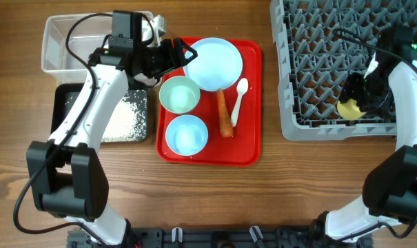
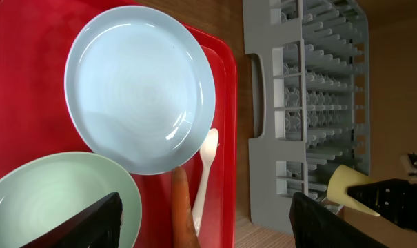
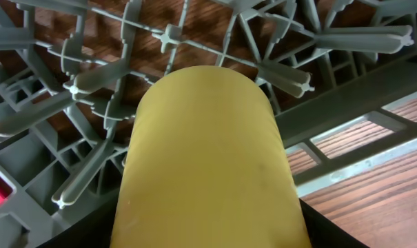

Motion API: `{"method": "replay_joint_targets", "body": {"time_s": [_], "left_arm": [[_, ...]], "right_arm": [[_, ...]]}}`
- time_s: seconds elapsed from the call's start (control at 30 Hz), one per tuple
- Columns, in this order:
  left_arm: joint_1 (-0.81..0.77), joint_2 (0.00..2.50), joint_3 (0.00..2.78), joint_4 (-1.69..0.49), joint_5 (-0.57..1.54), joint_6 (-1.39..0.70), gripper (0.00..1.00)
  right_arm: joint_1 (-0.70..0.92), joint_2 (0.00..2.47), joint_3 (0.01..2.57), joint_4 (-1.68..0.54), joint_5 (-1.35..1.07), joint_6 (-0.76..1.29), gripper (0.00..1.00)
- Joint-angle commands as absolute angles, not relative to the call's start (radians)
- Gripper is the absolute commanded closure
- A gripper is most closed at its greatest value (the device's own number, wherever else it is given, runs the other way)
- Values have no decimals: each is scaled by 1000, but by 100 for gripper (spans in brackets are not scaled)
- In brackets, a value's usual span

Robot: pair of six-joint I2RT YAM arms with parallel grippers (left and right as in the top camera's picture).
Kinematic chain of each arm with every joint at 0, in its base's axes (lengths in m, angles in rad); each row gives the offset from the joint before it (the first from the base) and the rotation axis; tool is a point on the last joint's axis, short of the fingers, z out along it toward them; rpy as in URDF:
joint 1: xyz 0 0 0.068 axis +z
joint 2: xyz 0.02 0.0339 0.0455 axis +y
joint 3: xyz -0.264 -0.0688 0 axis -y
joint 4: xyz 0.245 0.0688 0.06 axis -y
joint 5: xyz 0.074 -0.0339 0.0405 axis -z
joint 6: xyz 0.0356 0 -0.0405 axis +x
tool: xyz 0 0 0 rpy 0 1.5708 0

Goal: Sort waste into correct bins and load items into the dishwasher rack
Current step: 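Carry the yellow cup with the right gripper and place it in the rack, then reach the left gripper to the red tray and grasp the carrot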

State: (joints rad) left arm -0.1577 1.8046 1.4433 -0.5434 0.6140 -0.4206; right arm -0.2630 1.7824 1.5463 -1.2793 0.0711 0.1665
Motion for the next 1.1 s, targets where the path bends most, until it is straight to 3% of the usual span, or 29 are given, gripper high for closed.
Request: {"method": "replay_joint_targets", "body": {"time_s": [0.0, 0.17, 0.23, 0.53, 0.83, 1.07], "left_arm": [[-162, 1788, 1455, -545, 608, -397, 23], [-162, 1788, 1455, -545, 608, -397, 22], [-162, 1788, 1455, -545, 608, -397, 22], [-162, 1788, 1455, -555, 608, -397, 22], [-185, 1788, 1455, -554, 605, -353, 17], [-263, 1788, 1455, -554, 509, -290, 15]], "right_arm": [[-263, 1814, 1545, -1277, 59, 156, 46], [-263, 1814, 1545, -1277, 59, 157, 35], [-263, 1814, 1545, -1277, 59, 157, 26], [-263, 1814, 1545, -1272, 59, 156, 13], [-262, 1793, 1676, -1299, 41, 125, 4], [-226, 1735, 1939, -1321, -253, 21, 3]]}}
